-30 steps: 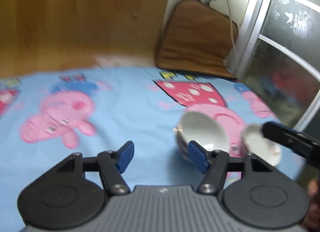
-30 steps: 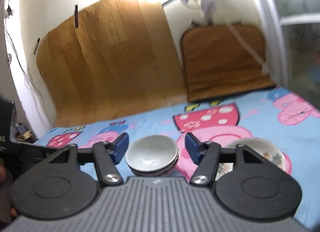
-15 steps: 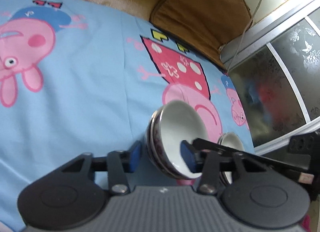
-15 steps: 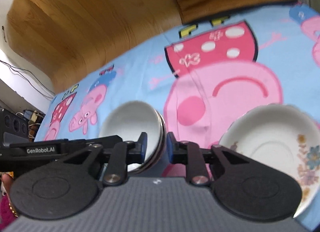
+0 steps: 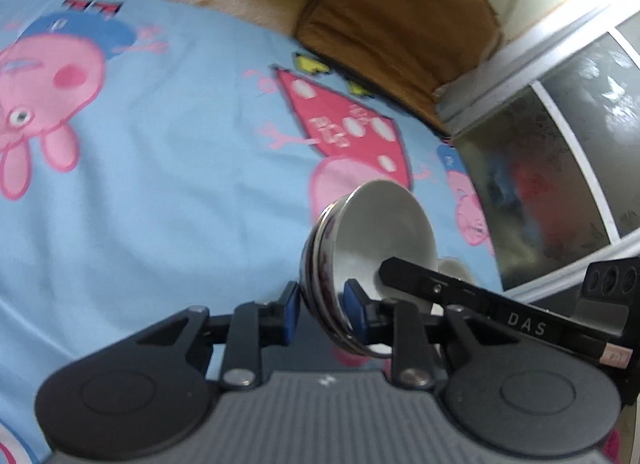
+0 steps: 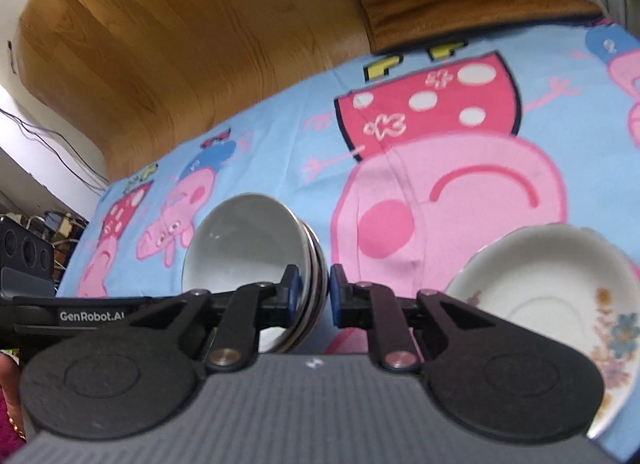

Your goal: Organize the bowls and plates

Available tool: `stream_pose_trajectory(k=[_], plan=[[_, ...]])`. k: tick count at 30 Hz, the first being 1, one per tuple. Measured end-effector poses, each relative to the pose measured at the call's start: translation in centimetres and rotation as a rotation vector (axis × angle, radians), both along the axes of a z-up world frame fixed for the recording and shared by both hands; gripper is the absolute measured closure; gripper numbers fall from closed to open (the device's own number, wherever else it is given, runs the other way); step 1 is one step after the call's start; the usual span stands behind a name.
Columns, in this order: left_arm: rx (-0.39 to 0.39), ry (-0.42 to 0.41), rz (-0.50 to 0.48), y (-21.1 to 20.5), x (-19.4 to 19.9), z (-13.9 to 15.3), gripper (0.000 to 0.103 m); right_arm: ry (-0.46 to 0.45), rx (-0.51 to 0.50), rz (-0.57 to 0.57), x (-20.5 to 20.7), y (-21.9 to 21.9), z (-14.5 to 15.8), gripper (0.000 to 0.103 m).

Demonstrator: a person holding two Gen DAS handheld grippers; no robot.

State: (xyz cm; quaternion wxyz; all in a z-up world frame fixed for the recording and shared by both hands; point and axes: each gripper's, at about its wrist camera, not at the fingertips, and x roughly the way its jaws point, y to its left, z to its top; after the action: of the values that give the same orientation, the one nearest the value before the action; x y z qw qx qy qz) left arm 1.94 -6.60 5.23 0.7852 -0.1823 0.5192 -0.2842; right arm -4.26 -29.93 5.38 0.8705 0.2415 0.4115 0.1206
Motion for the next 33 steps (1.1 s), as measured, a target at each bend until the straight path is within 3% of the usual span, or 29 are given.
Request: stream_pose_trajectory(k=[8,16,21,26,33], plan=[[-0.003,-0.047,-0.173,-8.2,-1.5,2.4,0.078,-0.053,-0.088,-0.13,-4.8,-5.1,2.9,0.084],[0.055,-0.017,-0.274,-14.4,-2.6,0.2,0.077,0.002,-0.108,-0.254,-7.8,-9.6,0.8,0.083],[0.082,-0.009,-0.28,-14.9,-2.8,-0.6,0.073,0.015,-0.088,-0.263,-7.7,-10.3,-0.6,0.084],[0.07,-0.047,-0.289,-14.6,-3.2,0.4,0.053,-0.025,-0.12,-0.258,-7.9,-10.0,0.0,0.079],[0.069,-0.188,-0.267,-11.3,-4.7,3.5,0.053,-0.16,-0.225,-0.302,-9.7,-9.5,1.9,0.075]])
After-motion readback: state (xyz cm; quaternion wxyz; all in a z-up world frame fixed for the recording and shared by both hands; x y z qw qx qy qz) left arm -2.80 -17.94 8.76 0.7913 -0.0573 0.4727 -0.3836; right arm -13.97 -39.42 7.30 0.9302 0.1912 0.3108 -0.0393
